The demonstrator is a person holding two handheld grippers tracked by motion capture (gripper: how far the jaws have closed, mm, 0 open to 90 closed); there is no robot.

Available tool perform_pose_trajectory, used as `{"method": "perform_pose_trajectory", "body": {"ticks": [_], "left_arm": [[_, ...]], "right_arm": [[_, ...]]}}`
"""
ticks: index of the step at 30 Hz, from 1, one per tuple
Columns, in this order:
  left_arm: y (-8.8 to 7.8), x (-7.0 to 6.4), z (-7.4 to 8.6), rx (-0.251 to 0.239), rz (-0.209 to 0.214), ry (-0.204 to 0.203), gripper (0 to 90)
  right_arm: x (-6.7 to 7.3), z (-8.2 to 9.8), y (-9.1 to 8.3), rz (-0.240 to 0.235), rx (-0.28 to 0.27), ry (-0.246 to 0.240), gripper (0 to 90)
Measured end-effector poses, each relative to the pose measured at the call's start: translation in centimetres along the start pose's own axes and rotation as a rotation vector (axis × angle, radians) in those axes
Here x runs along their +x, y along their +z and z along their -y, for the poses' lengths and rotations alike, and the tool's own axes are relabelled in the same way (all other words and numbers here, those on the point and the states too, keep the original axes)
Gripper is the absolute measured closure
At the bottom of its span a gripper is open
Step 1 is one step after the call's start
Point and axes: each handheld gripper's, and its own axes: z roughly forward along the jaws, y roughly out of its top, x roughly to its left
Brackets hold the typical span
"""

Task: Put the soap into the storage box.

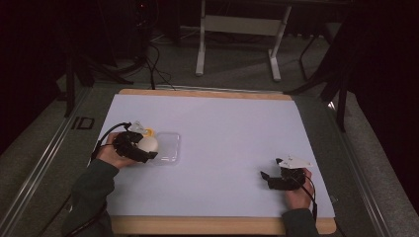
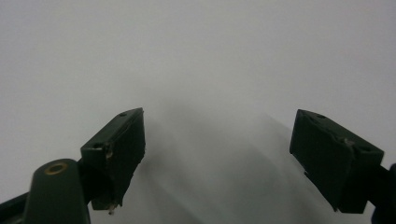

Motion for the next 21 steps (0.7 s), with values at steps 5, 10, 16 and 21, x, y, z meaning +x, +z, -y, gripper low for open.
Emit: {"method": "perform_pose_trajectory", "body": {"ticks": [5, 10, 16, 21], "left_arm": [[-0.1, 0.3, 0.2, 0.006, -0.015, -0.011, 25.2], [-0.1, 0.7, 0.5, 0.014, -0.030, -0.028, 25.2], [-0.4, 1.3, 1.2, 0.029, -0.054, -0.052, 25.2], [-0.4, 1.7, 1.6, 0.054, -0.088, -0.064, 25.1]], "right_arm": [[0.0, 0.0, 0.0, 0.000, 0.001, 0.000, 17.8], [0.0, 0.0, 0.0, 0.000, 0.000, 0.000, 17.8], [0.0, 0.0, 0.0, 0.000, 0.001, 0.000, 17.8], [0.0, 0.0, 0.0, 0.002, 0.003, -0.002, 17.8]]}}
